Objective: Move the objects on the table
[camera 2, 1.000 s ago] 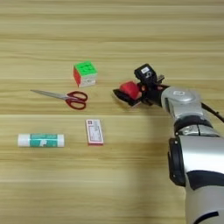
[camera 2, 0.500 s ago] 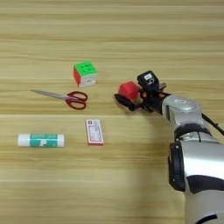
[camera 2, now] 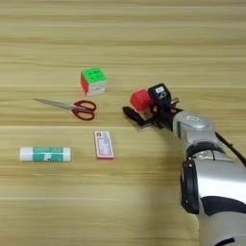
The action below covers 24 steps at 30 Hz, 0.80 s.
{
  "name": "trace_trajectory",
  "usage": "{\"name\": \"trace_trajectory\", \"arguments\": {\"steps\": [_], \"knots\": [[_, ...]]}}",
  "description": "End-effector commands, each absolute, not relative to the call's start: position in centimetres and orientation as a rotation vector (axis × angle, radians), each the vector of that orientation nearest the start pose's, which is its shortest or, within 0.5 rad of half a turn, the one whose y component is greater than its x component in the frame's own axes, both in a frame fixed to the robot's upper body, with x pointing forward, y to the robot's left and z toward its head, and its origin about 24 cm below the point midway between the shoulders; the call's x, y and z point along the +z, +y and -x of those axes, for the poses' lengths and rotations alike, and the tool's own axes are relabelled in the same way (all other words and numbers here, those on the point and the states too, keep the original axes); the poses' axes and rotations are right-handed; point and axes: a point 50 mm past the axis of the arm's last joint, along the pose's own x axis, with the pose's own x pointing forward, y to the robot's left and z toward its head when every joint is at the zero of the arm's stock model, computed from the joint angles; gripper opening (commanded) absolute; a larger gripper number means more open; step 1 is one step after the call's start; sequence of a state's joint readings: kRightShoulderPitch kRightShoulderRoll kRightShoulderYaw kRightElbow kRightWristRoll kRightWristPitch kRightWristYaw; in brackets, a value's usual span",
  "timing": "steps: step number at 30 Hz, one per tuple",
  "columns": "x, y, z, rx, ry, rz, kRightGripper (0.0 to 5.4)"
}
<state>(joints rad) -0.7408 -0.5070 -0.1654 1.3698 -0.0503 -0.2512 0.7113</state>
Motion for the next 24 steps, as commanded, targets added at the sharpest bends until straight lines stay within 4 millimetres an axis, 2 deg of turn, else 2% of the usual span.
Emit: {"name": "trace_trajectory", "arguments": {"steps": [1, 24], "knots": [[6.74, -28.4, -34.95, 0.333, 0.289, 0.242, 4.85], [7.17, -28.53, -35.39, 0.254, 0.267, 0.228, 2.47]]}}
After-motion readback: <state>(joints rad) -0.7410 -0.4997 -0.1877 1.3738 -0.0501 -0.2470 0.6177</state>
